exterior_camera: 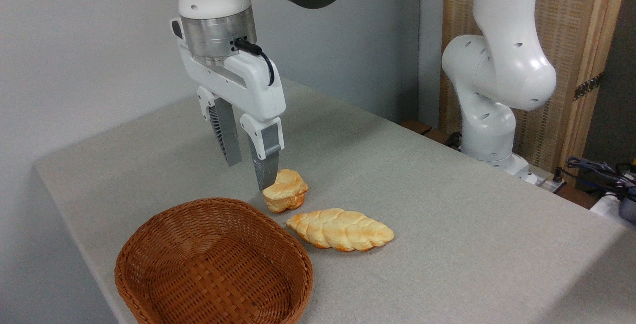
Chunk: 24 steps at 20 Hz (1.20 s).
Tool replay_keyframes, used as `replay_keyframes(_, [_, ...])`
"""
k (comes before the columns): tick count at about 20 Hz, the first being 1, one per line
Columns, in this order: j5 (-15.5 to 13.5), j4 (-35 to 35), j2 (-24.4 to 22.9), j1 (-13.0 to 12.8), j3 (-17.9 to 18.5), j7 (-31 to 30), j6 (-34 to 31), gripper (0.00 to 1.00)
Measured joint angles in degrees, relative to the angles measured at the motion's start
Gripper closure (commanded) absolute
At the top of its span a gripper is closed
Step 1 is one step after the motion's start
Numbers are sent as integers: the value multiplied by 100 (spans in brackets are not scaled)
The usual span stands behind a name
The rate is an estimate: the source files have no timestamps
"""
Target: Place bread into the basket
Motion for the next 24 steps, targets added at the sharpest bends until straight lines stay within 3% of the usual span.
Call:
replay_keyframes(13, [0,-145,-31,-125,-10,0,0,0])
replay_keyframes(20, [0,-1049,-546,-478,-18,0,163,0])
replay_keyframes(24, [-1,-1698,-728,-679,-19,0,627,0])
